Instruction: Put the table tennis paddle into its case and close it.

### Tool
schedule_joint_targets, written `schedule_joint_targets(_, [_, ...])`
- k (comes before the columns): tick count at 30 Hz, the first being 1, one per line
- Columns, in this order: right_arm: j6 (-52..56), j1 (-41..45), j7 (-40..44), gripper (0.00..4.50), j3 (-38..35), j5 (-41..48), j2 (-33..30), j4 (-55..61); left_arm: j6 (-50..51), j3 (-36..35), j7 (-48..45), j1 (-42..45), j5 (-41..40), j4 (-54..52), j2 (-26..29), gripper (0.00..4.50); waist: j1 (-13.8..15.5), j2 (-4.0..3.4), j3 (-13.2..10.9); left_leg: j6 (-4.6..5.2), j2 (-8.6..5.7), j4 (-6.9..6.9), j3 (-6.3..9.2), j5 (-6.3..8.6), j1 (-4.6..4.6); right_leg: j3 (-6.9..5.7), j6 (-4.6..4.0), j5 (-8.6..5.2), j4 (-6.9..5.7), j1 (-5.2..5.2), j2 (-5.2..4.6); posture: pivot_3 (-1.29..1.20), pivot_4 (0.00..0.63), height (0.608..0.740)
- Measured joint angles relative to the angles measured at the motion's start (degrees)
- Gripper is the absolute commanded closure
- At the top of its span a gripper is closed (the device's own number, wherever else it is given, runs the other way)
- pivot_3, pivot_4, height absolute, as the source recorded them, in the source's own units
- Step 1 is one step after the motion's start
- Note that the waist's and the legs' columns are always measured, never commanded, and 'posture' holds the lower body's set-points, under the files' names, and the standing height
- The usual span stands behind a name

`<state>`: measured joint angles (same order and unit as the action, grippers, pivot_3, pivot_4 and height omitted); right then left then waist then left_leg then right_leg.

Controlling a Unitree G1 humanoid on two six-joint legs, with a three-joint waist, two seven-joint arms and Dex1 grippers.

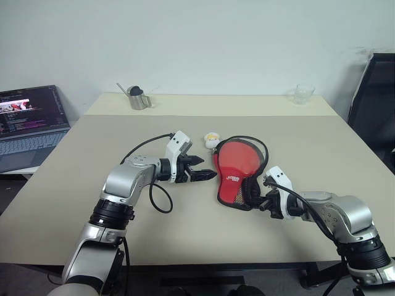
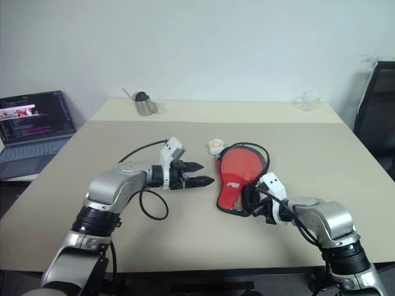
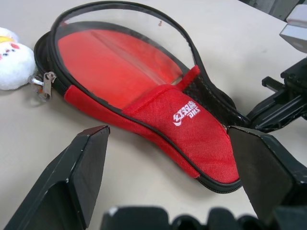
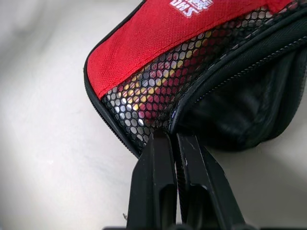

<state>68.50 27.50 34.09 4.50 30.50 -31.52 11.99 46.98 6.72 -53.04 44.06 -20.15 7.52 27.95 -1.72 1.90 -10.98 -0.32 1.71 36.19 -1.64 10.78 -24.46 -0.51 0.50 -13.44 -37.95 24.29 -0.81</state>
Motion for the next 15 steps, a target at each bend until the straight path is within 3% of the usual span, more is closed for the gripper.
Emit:
schedule_joint_targets(13, [-0.65,3.71,3.02,4.48,-1.55,-0.18,-2.55,-5.41,-0.02,0.00,1.12,0.00,0.01,0.00,-0.37,0.21,0.02,0.00,0.00,0.00,0.00,0.01,-0.02,0.00,0.00,0.01,0.00,0.00,-0.01,0.00,0.00,0.00,0.150,0.740])
schedule_joint_targets(15, [-1.13,4.20,3.18,4.02,-1.53,-0.38,-2.55,-7.42,-0.02,0.00,1.16,0.00,0.01,0.00,-0.52,0.21,0.02,0.00,0.00,0.00,-0.01,0.01,-0.03,0.00,0.00,0.01,0.01,0.01,-0.02,0.00,-0.01,0.00,0.150,0.740])
